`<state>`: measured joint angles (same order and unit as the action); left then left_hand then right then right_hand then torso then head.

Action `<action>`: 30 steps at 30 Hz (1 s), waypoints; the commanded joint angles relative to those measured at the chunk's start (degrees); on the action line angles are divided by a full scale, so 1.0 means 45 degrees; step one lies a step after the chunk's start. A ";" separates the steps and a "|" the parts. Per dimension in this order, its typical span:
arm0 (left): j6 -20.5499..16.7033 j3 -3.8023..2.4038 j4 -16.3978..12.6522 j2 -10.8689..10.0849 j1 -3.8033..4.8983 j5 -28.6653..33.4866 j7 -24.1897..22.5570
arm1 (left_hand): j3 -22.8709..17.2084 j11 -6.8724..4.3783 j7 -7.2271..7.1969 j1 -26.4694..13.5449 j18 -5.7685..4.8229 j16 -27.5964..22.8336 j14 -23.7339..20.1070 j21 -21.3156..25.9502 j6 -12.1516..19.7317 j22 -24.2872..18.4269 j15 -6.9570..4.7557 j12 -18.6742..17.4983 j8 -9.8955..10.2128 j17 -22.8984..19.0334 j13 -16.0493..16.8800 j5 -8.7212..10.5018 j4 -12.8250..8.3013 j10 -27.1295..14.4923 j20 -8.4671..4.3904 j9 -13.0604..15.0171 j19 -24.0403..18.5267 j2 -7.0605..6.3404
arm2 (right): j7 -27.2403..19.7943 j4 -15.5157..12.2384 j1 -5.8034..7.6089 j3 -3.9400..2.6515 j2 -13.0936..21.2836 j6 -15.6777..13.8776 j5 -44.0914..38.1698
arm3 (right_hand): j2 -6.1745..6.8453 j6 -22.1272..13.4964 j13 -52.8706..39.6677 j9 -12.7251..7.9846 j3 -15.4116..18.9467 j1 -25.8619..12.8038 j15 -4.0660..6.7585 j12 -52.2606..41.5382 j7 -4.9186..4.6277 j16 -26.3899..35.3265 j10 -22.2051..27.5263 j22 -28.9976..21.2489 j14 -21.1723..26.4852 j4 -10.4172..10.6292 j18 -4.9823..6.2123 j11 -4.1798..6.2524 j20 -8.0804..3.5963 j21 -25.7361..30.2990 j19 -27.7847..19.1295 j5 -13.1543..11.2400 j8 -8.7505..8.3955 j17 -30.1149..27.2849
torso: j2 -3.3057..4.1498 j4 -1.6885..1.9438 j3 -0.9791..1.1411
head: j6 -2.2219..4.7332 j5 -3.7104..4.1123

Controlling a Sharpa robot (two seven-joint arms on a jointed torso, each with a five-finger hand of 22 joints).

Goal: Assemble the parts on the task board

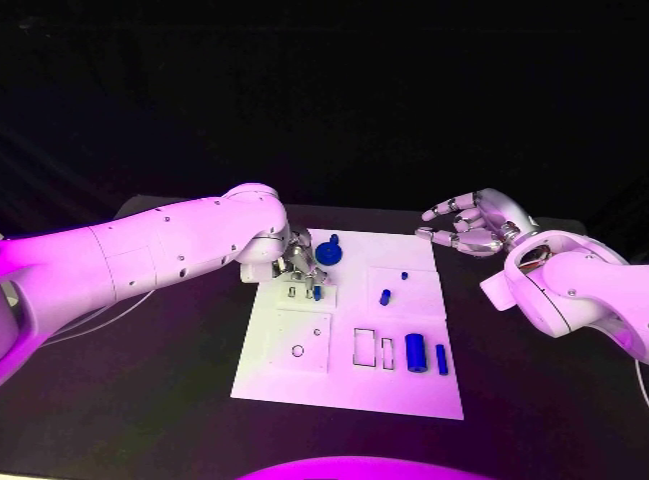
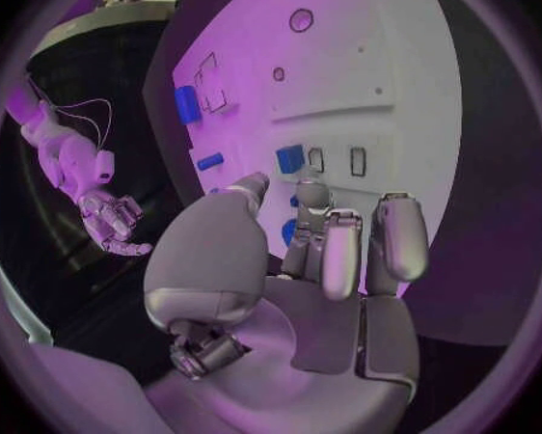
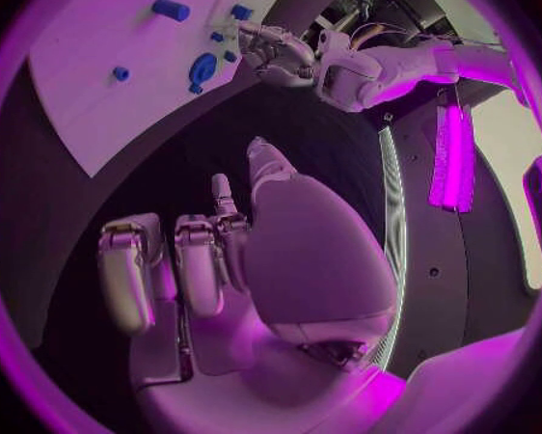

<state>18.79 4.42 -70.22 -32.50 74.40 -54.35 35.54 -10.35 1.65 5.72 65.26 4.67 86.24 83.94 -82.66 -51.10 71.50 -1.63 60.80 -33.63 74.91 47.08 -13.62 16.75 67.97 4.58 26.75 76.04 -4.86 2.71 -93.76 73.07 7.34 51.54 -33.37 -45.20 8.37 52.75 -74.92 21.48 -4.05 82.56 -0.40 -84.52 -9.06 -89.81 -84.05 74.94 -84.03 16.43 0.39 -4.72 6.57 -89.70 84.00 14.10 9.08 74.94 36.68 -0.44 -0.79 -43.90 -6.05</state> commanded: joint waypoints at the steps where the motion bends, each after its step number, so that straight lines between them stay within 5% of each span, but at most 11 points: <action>1: 0.0408 0.0002 0.0011 0.0046 -0.0016 0.0268 -0.0003 | -0.0053 -0.0037 -0.0023 0.0122 -0.0145 0.0032 0.0735 -0.0086 0.0096 0.0023 -0.0035 0.0090 -0.0084 0.1756 0.0019 -0.0070 -0.0006 -0.0088 0.0032 0.0029 0.0033 0.0031 | -0.0071 0.0005 0.0004 -0.0004 -0.0014 0.0143 -0.0035 | 0.0049 -0.0079 -0.2399 -0.0003 -0.0074 -0.0084 0.0045 0.0069 -0.0013 -0.0029 -0.0314 0.3339 -0.1317 0.0022 -0.0082 0.0081 -0.0092 -0.0054 0.1326 0.0039 0.0038 0.3310 | 0.0002 -0.0005 0.0008 | -0.0019 0.0011; 23: 0.0531 0.0024 0.0096 0.0078 -0.0079 0.0419 -0.0014 | -0.0234 -0.0054 -0.0043 0.0570 -0.0148 0.0062 0.0750 -0.0100 0.0109 0.0055 -0.0043 0.0132 -0.0104 0.1815 0.0093 -0.0089 -0.0017 -0.0111 0.0041 0.0203 0.0026 0.0138 | -0.0082 0.0023 0.0004 -0.0004 -0.0046 0.0128 -0.0035 | 0.0023 -0.0088 -0.2404 -0.0002 -0.0107 -0.0090 0.0042 0.0060 -0.0015 -0.0027 -0.0321 0.3333 -0.1316 0.0021 -0.0080 0.0079 -0.0090 -0.0043 0.1320 0.0053 0.0057 0.3306 | -0.0005 0.0009 0.0010 | -0.0067 0.0014; 30: 0.0458 0.0024 0.0117 0.0063 -0.0081 0.0584 -0.0064 | -0.1134 -0.0141 -0.0134 0.1756 -0.0151 0.0082 0.0763 -0.0126 0.0139 0.0116 -0.0118 0.0135 -0.0090 0.1867 0.0171 -0.0107 -0.0131 -0.0123 -0.0003 0.0491 0.0027 0.0441 | -0.0079 0.0024 0.0004 -0.0004 -0.0051 0.0134 -0.0035 | 0.0023 -0.0088 -0.2404 -0.0002 -0.0107 -0.0090 0.0042 0.0060 -0.0015 -0.0027 -0.0321 0.3333 -0.1316 0.0021 -0.0080 0.0079 -0.0090 -0.0043 0.1320 0.0053 0.0057 0.3306 | 0.0003 -0.0002 0.0008 | -0.0095 0.0005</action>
<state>20.55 4.54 -69.70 -32.30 74.04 -52.75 35.56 -14.78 1.23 5.22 72.20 4.32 86.24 83.96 -82.92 -50.60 71.95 -1.64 61.24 -33.86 74.90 47.76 -13.88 16.34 67.55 4.62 28.82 76.08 -3.00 2.71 -93.63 73.08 7.34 51.35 -33.37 -45.20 8.37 52.75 -74.91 21.47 -4.21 82.56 -0.40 -84.52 -9.06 -89.81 -84.05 74.92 -84.03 16.59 0.39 -4.72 6.57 -89.69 84.00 14.10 9.08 74.92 36.69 -0.41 -0.75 -44.26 -5.98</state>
